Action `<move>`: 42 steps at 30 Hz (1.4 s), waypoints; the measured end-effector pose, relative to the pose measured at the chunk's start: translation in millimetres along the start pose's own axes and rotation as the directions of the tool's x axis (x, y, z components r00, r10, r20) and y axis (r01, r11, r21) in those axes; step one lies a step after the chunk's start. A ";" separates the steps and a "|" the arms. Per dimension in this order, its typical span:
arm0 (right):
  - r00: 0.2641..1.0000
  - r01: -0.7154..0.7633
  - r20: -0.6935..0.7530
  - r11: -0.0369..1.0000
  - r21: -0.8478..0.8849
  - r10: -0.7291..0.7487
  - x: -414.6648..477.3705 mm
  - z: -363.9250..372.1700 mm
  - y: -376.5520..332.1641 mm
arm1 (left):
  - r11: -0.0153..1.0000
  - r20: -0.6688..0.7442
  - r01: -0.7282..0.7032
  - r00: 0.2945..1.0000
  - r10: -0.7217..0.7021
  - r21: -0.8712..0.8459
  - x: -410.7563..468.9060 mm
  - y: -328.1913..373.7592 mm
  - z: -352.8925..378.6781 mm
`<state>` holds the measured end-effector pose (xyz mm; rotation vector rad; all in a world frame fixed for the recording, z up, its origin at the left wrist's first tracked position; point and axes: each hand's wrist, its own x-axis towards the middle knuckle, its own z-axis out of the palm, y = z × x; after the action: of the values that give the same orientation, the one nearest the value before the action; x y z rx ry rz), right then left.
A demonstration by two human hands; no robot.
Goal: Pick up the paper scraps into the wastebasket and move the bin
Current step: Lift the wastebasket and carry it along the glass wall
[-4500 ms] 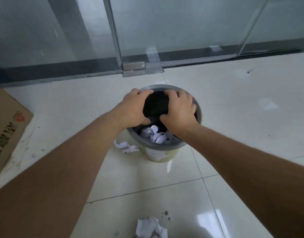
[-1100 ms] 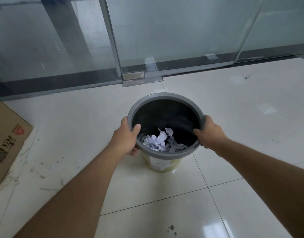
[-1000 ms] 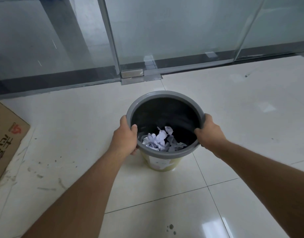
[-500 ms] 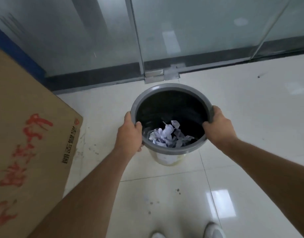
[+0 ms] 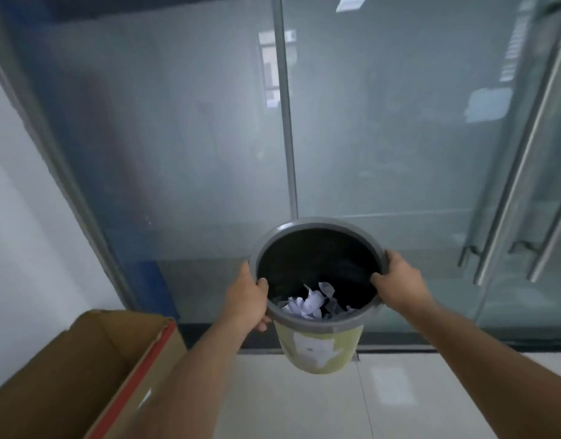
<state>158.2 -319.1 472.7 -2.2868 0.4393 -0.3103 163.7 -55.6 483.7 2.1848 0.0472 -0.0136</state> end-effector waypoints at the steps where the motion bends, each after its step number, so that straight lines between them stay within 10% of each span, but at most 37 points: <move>1: 1.000 0.025 -0.013 1.000 0.008 -0.025 0.0 -13.5 -15.6 | 1.000 -0.017 -0.025 1.000 0.025 -0.002 -4.0 15.9 -13.5; 13: 0.989 -0.006 -0.144 0.997 0.083 0.018 -26.6 -114.3 -41.4 | 0.974 0.002 -0.221 0.975 0.221 0.046 -19.0 113.7 -34.1; 30: 0.636 -0.434 -0.678 0.897 0.081 0.369 -177.0 -368.9 132.9 | 0.854 0.526 -0.422 0.673 0.520 -0.304 -125.9 287.0 243.3; 42: 0.613 -0.386 -0.688 0.907 0.167 0.388 -178.2 -446.1 219.7 | 0.825 0.558 -0.493 0.617 0.555 -0.275 -168.3 366.1 328.2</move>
<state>-208.5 -678.7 595.9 -1.9099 1.3123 -0.9796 12.5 -539.4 598.1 1.9155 -0.9623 -0.3912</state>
